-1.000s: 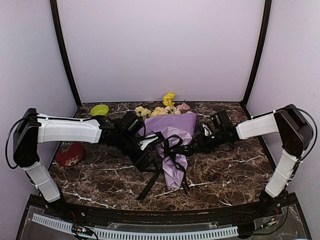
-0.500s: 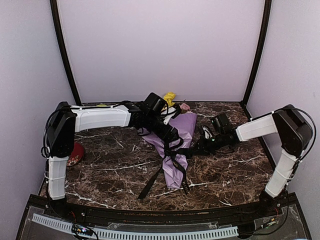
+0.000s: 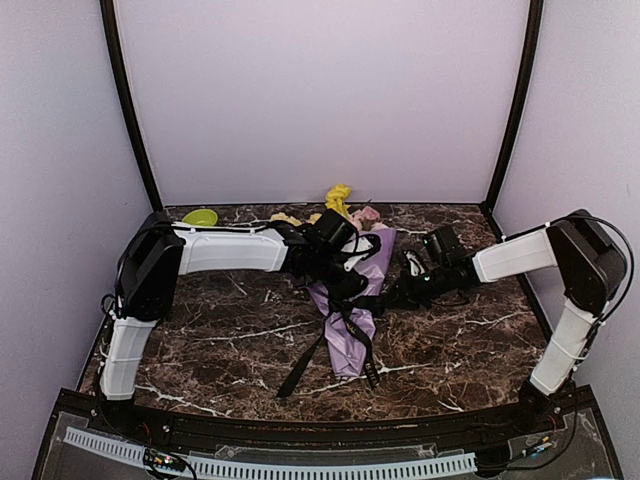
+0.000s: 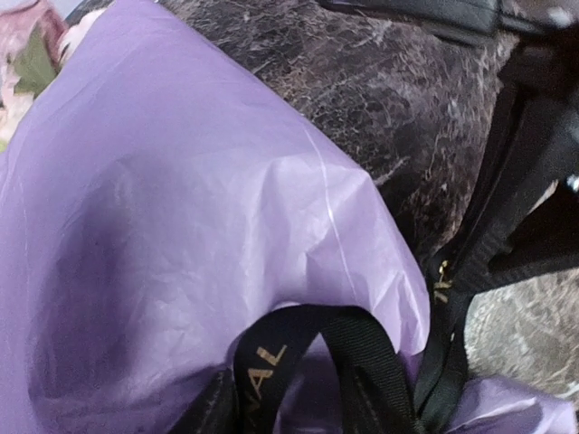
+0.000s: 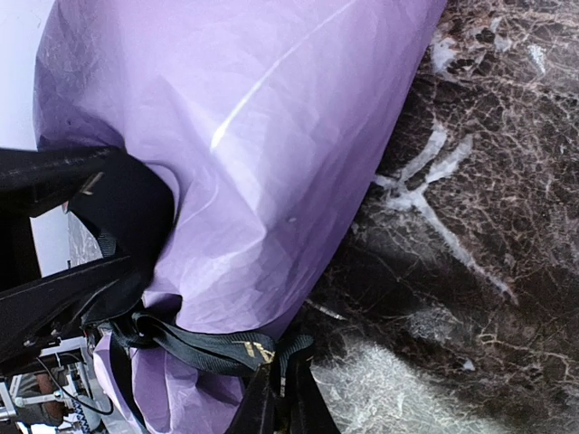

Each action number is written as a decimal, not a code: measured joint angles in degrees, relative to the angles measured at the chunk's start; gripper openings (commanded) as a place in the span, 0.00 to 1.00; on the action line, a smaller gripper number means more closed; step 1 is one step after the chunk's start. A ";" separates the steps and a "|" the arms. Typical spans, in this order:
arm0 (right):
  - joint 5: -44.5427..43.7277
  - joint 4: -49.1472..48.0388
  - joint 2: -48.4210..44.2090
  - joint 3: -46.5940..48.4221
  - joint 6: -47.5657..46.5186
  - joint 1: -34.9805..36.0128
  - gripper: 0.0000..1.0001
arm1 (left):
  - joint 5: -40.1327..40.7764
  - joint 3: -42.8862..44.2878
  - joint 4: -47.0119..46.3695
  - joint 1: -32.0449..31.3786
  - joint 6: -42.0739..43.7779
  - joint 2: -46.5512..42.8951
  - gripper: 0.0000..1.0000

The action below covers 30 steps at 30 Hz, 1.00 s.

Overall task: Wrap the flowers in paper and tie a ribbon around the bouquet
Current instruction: Adjust the ribbon on the folded bouquet.

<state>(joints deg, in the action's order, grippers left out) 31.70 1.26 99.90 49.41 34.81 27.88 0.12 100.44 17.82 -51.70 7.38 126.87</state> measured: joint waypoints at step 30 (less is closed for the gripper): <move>-0.31 0.94 -2.34 -1.38 -1.31 0.00 0.00 | 4.46 -13.75 -11.02 0.66 -6.03 -7.91 0.00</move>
<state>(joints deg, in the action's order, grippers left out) 31.40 2.20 97.56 48.03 33.50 27.88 4.58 86.70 6.81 -51.05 1.34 118.96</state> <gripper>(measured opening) 0.005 0.006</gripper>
